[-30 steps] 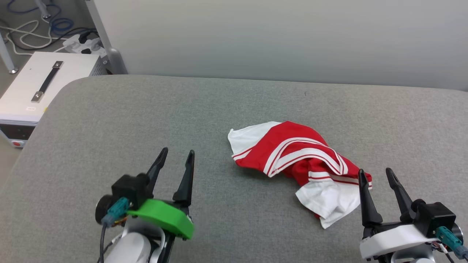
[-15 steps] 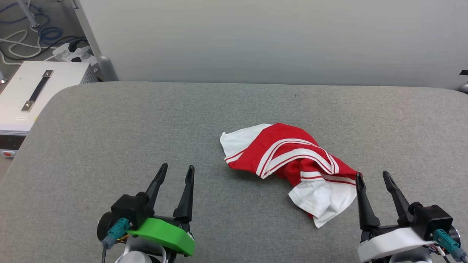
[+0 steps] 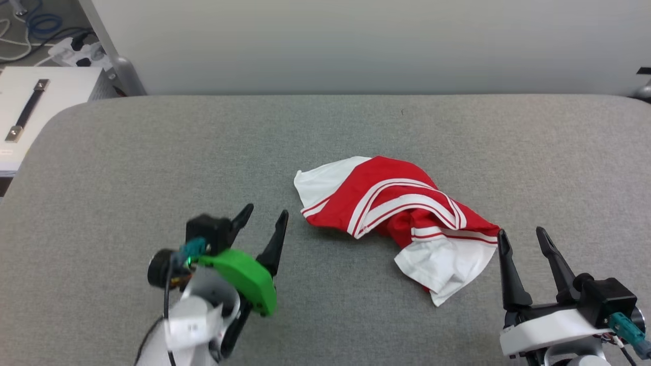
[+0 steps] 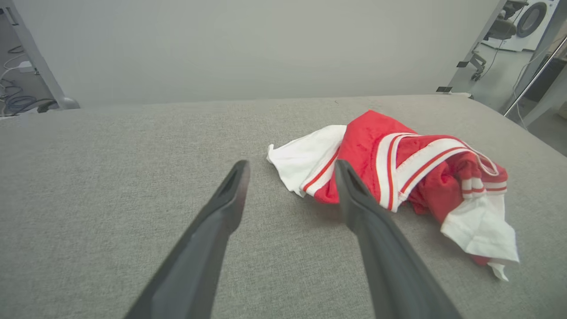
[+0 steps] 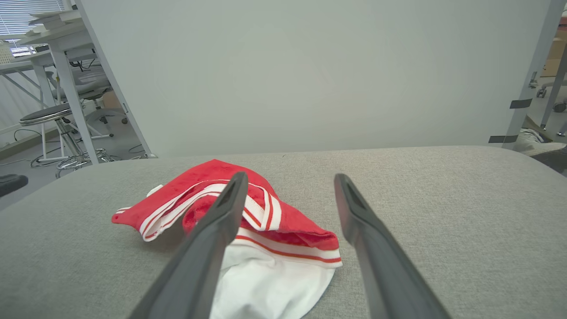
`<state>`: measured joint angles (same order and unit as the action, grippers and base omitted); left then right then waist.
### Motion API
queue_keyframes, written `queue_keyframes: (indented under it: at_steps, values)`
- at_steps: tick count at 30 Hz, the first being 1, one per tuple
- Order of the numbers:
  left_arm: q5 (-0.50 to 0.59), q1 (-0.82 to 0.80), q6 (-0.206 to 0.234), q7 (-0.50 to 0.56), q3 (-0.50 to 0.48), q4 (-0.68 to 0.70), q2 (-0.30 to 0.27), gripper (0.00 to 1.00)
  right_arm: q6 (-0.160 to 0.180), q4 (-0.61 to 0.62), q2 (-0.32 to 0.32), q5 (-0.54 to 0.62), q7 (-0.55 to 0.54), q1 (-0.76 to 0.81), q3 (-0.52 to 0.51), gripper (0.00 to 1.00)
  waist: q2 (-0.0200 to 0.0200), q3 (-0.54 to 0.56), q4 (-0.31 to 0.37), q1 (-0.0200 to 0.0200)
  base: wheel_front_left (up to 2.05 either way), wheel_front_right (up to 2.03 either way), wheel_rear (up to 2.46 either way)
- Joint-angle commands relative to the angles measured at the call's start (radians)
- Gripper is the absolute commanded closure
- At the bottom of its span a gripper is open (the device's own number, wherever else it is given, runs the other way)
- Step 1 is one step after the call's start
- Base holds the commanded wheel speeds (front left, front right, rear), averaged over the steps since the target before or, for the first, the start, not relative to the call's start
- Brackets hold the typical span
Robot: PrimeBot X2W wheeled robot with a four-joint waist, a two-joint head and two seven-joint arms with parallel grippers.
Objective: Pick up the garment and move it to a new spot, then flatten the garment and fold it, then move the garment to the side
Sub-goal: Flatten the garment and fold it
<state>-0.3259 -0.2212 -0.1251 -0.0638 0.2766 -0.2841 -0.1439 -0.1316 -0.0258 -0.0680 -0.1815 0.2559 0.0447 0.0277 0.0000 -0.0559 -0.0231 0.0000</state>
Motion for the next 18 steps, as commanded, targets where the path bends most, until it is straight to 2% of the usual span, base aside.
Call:
queue_keyframes:
  at_steps: [1, 8, 10, 14, 18]
  values:
    - [-0.022, -0.061, -0.004, 0.068, 0.005, -0.009, -0.012, 0.0, 0.001, 0.01, 0.0, 0.0, 0.006, -0.02, -0.003, 0.0, 0.0, -0.049, 0.026, 0.0, 0.0, 0.0, 0.0]
    - [-0.144, -0.319, -0.005, 0.538, 0.064, -0.077, -0.061, 0.0, 0.001, 0.032, 0.0, 0.005, 0.006, -0.066, 0.013, 0.0, 0.0, -0.14, 0.08, 0.0, 0.0, 0.0, 0.0]
    - [-0.18, -0.377, -0.005, 0.636, 0.065, -0.107, -0.074, 0.0, 0.001, 0.036, 0.001, 0.003, 0.006, -0.08, 0.018, 0.0, 0.0, -0.161, 0.098, 0.0, 0.0, 0.0, 0.0]
    - [-0.225, -0.463, -0.005, 0.763, 0.058, -0.176, -0.092, 0.0, 0.001, 0.039, 0.005, -0.002, 0.006, -0.103, 0.031, 0.0, 0.0, -0.2, 0.134, 0.0, 0.0, 0.0, 0.0]
    - [-0.245, -0.523, -0.003, 0.82, 0.051, -0.235, -0.105, 0.0, 0.001, 0.04, 0.01, -0.006, 0.006, -0.12, 0.04, 0.0, 0.0, -0.233, 0.161, 0.0, 0.0, 0.0, 0.0]
